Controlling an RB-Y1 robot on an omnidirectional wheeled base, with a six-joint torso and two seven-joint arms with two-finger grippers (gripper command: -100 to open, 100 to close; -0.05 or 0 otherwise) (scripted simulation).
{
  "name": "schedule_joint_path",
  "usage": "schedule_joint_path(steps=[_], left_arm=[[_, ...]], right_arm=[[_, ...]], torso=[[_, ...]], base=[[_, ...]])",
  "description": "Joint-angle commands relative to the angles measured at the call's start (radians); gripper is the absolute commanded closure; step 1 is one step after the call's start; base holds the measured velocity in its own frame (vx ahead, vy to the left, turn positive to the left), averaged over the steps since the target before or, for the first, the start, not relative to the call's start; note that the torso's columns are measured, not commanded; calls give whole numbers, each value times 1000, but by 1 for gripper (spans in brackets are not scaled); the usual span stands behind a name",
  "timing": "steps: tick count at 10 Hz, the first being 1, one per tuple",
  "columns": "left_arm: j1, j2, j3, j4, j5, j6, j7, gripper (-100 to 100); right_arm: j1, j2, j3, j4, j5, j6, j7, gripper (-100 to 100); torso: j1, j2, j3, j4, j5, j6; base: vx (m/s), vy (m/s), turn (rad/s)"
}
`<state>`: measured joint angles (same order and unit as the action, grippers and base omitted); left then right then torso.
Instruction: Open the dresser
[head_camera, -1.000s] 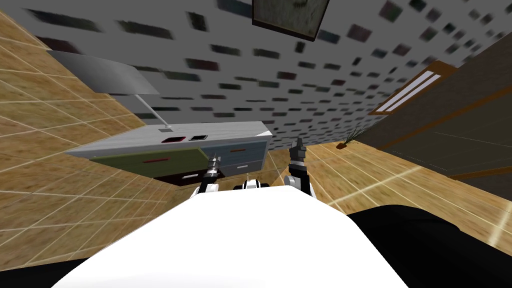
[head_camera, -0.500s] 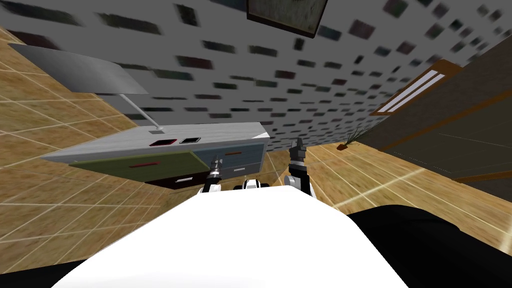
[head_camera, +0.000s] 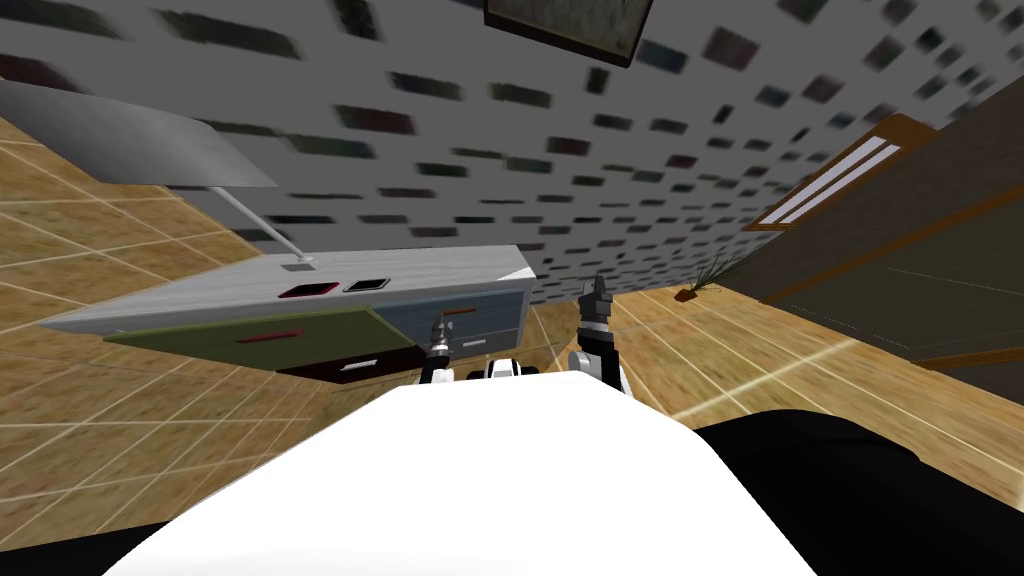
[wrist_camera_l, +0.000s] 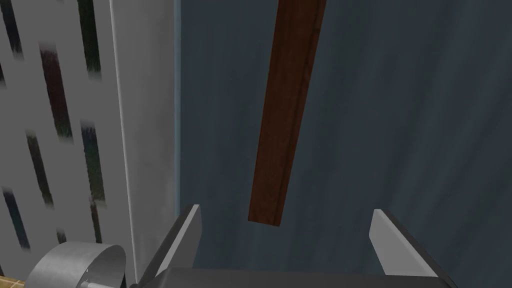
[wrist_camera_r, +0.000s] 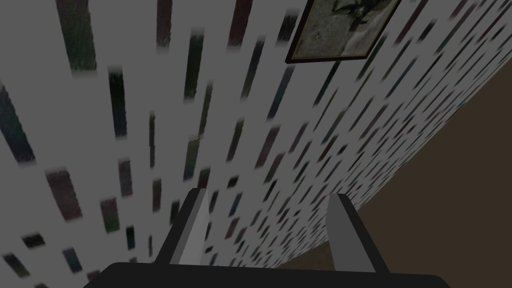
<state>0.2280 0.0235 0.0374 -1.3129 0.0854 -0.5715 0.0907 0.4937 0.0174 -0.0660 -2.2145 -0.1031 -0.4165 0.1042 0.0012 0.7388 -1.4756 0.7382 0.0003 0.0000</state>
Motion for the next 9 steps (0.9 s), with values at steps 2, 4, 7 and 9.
schedule_joint_path(steps=[2, 4, 7, 9], left_arm=[[0, -53, 0, 11, 1, -1, 1, -100], [-10, -54, 4, 5, 2, 10, 0, -100], [-1, -54, -1, -14, 1, 22, 1, 100], [9, -54, -6, -32, -1, 30, 2, 100]], right_arm=[[0, 0, 0, 0, 0, 0, 0, 0], [0, 0, 0, 0, 0, 0, 0, 0], [0, 0, 0, 0, 0, 0, 0, 0], [-1, 0, 0, 0, 0, 0, 0, 0]], torso=[[0, 0, 0, 0, 0, 0], [0, -3, -1, -1, 0, 0], [-1, 2, 2, -1, 1, 1], [-1, 3, 2, 1, 0, 0]], base=[[14, -15, 0], [47, 4, 3], [-85, -9, 11], [-197, -17, 10]])
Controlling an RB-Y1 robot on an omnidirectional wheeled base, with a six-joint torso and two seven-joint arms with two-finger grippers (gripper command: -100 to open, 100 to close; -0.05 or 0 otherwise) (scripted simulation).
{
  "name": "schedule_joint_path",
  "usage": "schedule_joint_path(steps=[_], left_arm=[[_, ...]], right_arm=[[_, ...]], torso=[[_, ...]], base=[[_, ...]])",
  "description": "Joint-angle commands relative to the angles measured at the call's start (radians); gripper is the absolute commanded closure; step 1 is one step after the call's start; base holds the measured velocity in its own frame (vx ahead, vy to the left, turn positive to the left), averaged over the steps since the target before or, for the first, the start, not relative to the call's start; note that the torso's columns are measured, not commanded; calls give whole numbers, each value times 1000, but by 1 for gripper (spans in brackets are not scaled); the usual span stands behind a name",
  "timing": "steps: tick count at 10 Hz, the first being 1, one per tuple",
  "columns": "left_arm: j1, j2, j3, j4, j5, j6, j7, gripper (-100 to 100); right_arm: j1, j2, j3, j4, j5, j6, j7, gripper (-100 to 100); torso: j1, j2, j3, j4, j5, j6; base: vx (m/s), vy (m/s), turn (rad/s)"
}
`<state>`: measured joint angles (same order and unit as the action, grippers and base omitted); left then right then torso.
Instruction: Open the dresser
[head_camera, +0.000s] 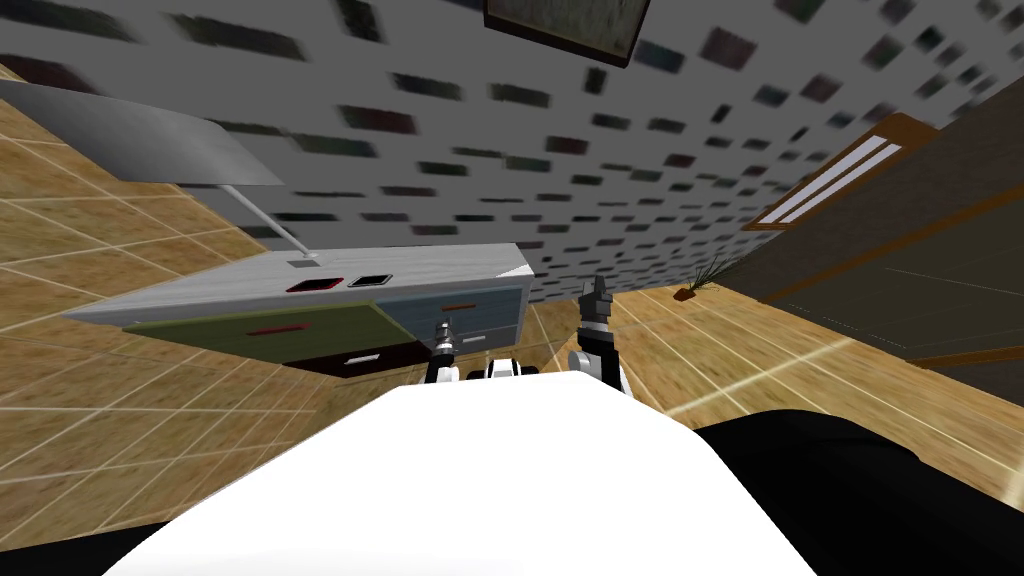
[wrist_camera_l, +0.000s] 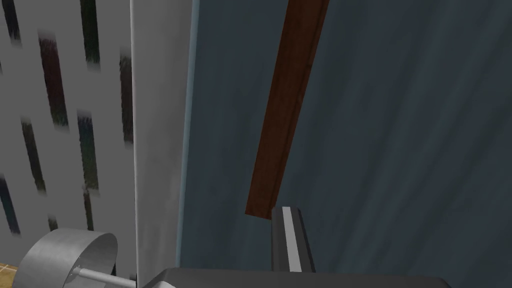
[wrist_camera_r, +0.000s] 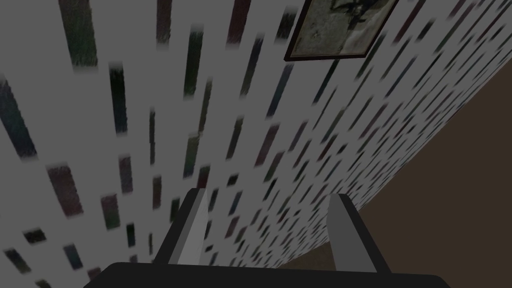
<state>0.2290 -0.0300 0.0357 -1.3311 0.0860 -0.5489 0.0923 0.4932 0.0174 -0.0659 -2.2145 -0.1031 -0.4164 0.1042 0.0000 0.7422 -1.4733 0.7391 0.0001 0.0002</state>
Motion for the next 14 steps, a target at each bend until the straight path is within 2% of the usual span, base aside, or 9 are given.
schedule_joint_path(steps=[1, 2, 3, 6, 10, 12, 14], left_arm=[[12, 0, -7, -23, -2, 11, 1, 100], [10, 0, -5, -17, -2, 7, 1, 100], [10, 41, -5, -17, -2, 10, 0, -100], [8, 120, -5, -12, -2, 15, 0, -100], [-1, 197, -2, -4, -1, 34, -2, -100], [-19, 202, 5, -13, 2, 71, -5, -100], [-25, 140, 8, -31, 4, 82, -6, -100]], right_arm=[[0, 0, 0, 0, 0, 0, 0, 0], [0, 0, 0, 0, 0, 0, 0, 0], [0, 0, 0, 0, 0, 0, 0, 0], [1, 0, 0, 0, 0, 0, 0, 0], [1, 0, 0, 0, 0, 0, 0, 0], [1, 0, 0, 0, 0, 0, 0, 0], [1, 0, 0, 0, 0, 0, 0, 0]], torso=[[0, -2, -1, 0, 0, 0], [-1, -5, -3, -1, 0, 0], [0, -10, -6, -3, 0, 0], [1, -7, -4, -2, 0, 0], [0, -4, -2, -1, 0, 0], [0, -8, -5, -2, 0, 0], [0, -7, -5, -2, 0, 0]], base=[[-173, -33, 14], [-77, -19, 3], [-18, -5, -3], [14, 2, 1], [23, 1, 1], [114, 15, 6], [124, 8, 2]])
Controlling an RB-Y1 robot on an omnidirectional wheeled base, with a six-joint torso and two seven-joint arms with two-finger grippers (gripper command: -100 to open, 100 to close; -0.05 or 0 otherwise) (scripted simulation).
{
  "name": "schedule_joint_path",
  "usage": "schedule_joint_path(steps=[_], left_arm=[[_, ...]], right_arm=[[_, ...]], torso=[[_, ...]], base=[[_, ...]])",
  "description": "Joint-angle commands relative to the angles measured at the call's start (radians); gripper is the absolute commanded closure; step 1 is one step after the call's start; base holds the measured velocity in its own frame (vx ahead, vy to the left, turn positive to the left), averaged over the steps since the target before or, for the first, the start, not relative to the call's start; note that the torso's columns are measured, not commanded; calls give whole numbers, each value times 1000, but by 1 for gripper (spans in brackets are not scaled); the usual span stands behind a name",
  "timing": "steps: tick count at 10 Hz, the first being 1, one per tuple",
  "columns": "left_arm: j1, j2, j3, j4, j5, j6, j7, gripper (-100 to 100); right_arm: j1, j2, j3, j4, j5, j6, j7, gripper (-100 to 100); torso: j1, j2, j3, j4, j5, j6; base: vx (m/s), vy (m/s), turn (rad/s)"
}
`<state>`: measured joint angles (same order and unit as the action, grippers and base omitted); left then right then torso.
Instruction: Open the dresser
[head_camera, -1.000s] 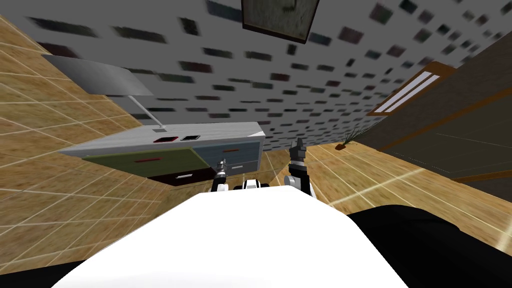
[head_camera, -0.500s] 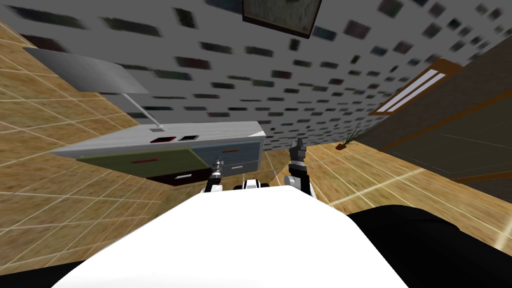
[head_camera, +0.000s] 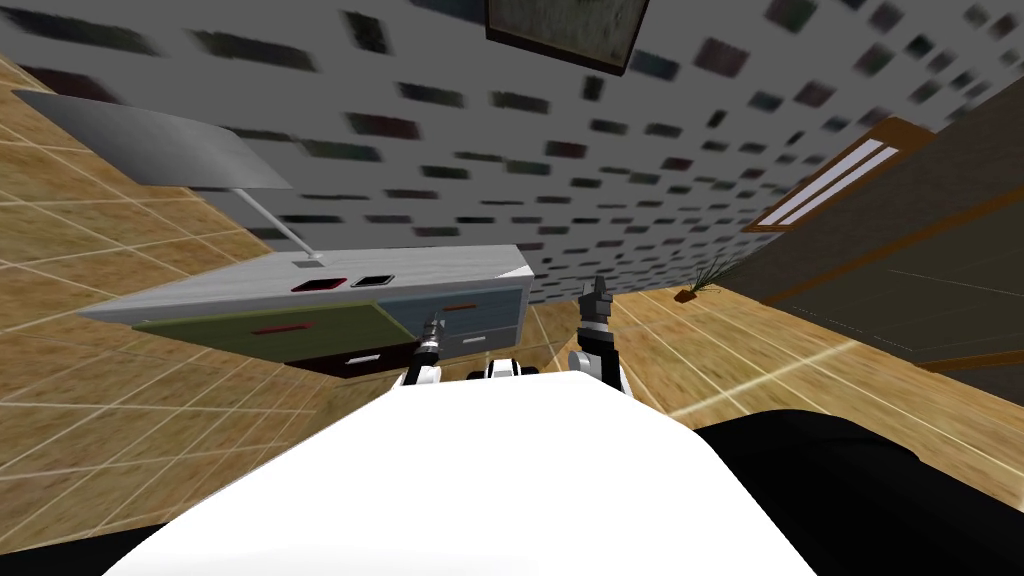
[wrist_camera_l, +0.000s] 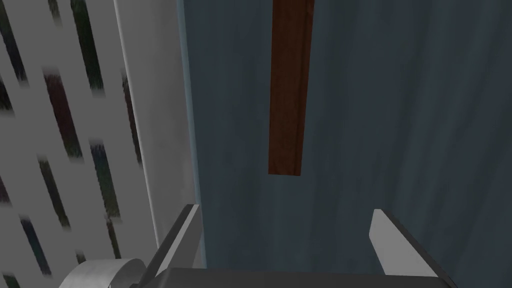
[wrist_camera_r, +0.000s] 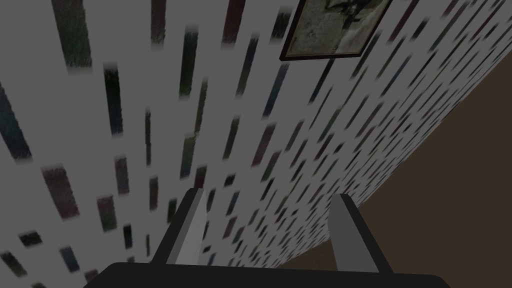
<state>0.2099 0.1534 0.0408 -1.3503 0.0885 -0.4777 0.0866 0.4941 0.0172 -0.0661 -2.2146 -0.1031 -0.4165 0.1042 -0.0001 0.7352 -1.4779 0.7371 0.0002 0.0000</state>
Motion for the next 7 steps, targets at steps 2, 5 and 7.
schedule_joint_path(steps=[2, 5, 7], left_arm=[[-7, -89, 3, -16, 2, 12, 0, -100], [-8, -174, 4, -22, 3, 14, 0, -100], [-6, -179, 4, -25, 3, 15, 1, -100]], right_arm=[[0, 0, 0, 0, 0, 0, 0, 0], [0, 0, 0, 0, 0, 0, 0, 0], [0, 0, 0, 0, 0, 0, 0, 0]], torso=[[-1, 7, 4, 2, -1, 0], [0, 4, 3, 1, 0, 0], [0, 2, 1, 1, 0, 0]], base=[[42, -6, 1], [2, -1, 0], [0, 0, 0]])
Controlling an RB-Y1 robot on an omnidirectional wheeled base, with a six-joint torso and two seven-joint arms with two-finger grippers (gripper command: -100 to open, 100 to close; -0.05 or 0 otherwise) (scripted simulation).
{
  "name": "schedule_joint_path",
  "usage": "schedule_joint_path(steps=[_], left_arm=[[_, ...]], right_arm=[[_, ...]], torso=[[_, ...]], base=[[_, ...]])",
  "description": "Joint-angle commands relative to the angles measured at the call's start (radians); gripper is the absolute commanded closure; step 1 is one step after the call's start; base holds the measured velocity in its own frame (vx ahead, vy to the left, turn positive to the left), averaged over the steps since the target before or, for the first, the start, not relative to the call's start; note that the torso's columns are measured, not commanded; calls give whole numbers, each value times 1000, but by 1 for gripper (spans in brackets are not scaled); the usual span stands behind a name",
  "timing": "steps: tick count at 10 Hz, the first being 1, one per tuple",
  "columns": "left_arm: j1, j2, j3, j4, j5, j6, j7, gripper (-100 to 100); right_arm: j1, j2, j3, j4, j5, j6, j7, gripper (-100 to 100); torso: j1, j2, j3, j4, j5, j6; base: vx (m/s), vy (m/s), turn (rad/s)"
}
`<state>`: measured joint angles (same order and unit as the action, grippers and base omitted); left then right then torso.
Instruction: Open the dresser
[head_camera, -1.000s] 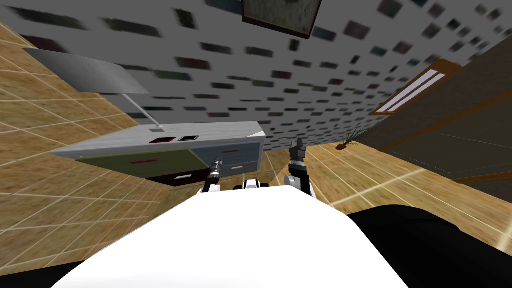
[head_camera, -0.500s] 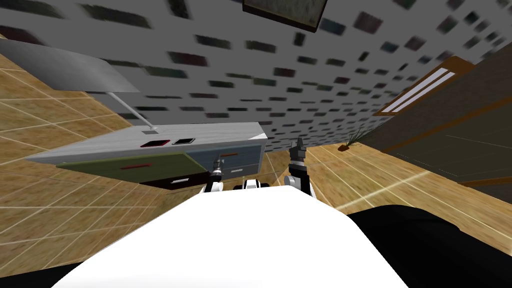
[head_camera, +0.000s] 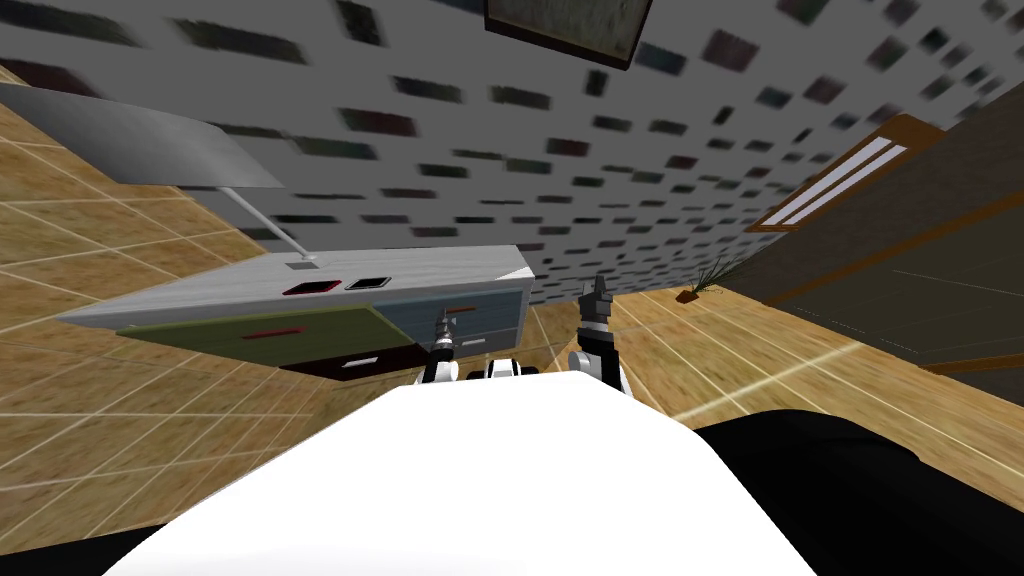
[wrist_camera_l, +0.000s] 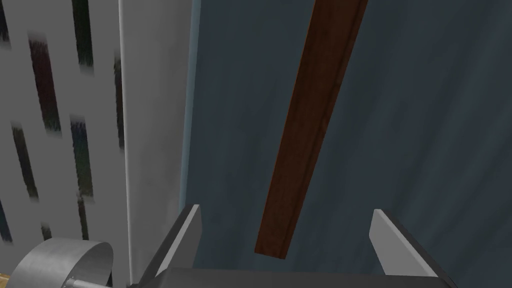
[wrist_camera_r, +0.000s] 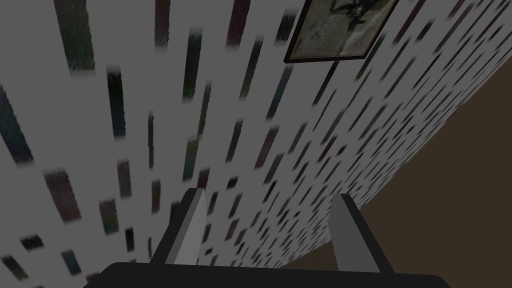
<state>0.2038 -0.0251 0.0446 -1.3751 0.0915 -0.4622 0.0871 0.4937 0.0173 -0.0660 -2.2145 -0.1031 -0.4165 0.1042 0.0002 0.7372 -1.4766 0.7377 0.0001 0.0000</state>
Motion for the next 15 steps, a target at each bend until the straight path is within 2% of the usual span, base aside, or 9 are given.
schedule_joint_path(steps=[1, 2, 3, 8, 14, 15], left_arm=[[-10, -3, 5, -20, 1, 29, -3, -100], [-6, -4, 3, -7, 0, 10, -2, -100], [-7, -4, 3, -8, 0, 14, -3, 100], [18, -4, -10, -55, -2, 31, -1, 100], [38, -1, -18, -65, -4, 34, 1, 100], [41, -2, -16, -108, -4, 81, -1, -100]], right_arm=[[0, 0, 0, 0, 0, 0, 0, 0], [0, 0, 0, 0, 0, 0, 0, 0], [0, 0, 0, 0, 0, 0, 0, 0], [-1, 0, 0, 0, 0, 0, 0, 0], [0, 0, 0, 0, 0, 0, 0, 0], [0, 0, 0, 0, 0, 0, 0, 0]], torso=[[0, 0, 0, 0, 0, 0], [1, -3, -2, -1, 0, 0], [0, -1, -1, 0, 0, 0], [-2, 6, 3, 2, 0, 1], [-2, 5, 3, 2, 0, 0], [-1, -1, 0, 2, -1, 0]], base=[[78, 17, 2], [52, 12, -1], [8, 2, 1], [-176, -28, 14], [-147, -18, 6], [-35, -5, 15]])
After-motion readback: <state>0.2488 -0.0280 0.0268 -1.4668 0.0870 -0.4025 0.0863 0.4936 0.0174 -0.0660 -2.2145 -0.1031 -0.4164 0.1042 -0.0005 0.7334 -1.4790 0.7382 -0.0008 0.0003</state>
